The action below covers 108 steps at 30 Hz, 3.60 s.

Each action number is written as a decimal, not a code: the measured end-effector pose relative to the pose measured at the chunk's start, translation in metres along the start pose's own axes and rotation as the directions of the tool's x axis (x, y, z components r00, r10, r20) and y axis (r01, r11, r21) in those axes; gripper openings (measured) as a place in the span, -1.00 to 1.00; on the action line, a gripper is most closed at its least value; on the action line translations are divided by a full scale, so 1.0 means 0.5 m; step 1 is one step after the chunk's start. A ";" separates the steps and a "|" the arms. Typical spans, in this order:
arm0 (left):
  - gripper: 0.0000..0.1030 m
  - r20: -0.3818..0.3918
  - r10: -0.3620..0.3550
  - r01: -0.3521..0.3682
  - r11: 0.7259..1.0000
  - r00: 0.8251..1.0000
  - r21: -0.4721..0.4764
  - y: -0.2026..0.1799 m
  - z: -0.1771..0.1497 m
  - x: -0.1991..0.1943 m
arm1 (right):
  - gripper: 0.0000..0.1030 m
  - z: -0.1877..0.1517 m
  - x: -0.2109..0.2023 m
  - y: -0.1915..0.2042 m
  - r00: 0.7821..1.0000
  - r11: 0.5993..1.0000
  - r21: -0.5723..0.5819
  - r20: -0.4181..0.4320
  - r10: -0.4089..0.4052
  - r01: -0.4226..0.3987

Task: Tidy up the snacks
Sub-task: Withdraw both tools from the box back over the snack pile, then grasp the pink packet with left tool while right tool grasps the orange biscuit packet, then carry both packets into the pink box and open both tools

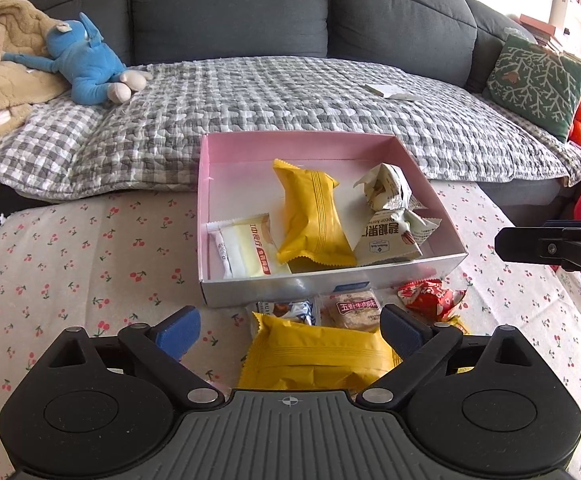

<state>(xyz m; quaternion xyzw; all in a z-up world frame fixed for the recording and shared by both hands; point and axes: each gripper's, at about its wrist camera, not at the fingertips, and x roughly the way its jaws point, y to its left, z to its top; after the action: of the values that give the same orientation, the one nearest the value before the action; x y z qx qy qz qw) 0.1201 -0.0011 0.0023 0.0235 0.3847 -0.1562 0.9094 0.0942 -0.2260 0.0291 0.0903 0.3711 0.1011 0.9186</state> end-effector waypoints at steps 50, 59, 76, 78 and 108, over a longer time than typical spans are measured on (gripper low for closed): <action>0.07 0.043 -0.011 0.003 0.981 0.999 0.192 0.088 -0.176 -0.033 | 0.75 -0.226 0.027 0.047 0.977 0.950 -0.300 -0.214 0.023 -0.088; -0.25 -0.002 -0.008 0.008 0.972 1.000 0.233 0.080 -0.176 -0.024 | 0.22 -0.224 0.017 0.077 0.966 0.927 -0.340 -0.246 0.076 -0.159; -0.28 -0.060 0.035 -0.023 0.983 0.998 0.182 0.096 -0.180 0.004 | 0.35 -0.214 0.039 0.123 0.955 0.903 -0.378 -0.277 0.103 -0.206; -0.28 -0.062 0.034 -0.023 0.984 0.998 0.178 0.096 -0.179 0.005 | 0.33 -0.212 0.044 0.128 0.956 0.903 -0.377 -0.275 0.105 -0.207; -0.42 -0.038 0.002 0.001 0.998 0.999 0.061 0.099 -0.147 -0.042 | -0.28 -0.169 0.003 0.155 0.955 0.897 -0.360 -0.235 0.181 -0.258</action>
<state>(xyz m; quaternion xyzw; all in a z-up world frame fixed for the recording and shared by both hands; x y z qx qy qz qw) 0.0705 0.0635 -0.0381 0.0545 0.3971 -0.1672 0.9008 0.0268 -0.1432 -0.0129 -0.0614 0.4194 0.2841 0.8600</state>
